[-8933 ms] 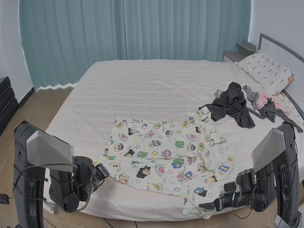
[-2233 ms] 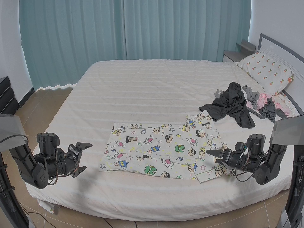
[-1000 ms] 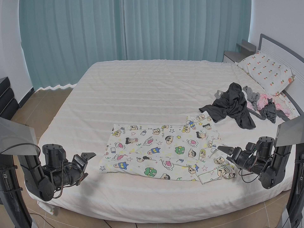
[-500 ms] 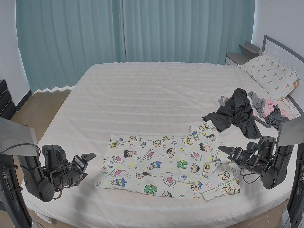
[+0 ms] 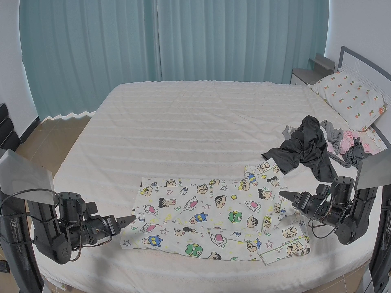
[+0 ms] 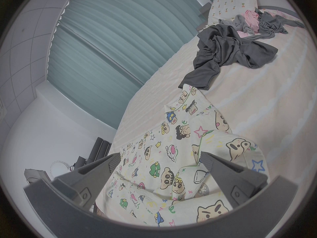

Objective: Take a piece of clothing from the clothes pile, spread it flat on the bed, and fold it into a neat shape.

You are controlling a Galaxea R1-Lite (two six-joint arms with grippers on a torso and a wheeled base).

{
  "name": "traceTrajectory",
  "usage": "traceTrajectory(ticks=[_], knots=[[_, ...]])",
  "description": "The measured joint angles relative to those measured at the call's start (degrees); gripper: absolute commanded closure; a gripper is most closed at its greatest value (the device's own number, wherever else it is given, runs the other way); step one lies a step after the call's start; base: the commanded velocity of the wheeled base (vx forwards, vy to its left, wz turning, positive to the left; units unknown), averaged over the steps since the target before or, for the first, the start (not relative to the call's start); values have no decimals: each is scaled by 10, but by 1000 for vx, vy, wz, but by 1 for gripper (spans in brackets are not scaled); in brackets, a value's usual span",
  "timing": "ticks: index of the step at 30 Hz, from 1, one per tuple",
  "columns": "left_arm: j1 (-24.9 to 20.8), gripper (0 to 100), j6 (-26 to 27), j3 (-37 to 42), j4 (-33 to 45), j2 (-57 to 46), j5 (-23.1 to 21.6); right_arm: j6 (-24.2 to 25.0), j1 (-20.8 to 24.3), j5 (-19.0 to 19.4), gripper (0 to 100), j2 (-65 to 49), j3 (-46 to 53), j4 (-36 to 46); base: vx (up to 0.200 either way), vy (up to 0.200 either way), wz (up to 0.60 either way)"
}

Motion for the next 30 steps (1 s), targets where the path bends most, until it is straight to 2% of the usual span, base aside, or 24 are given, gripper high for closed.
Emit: traceTrajectory(ticks=[4, 9, 14, 30], knots=[[5, 0, 49, -48, 79, 18, -26, -4, 4, 0, 0, 1, 3, 0, 0, 0, 0], [10, 0, 82, -134, 237, 30, -68, -13, 10, 0, 0, 2, 8, 0, 0, 0, 0], [15, 0, 151, -203, 327, 34, -115, -28, 15, -1, 0, 3, 14, 0, 0, 0, 0], [17, 0, 180, -231, 337, 56, -129, -38, 21, -1, 0, 12, 18, 0, 0, 0, 0]])
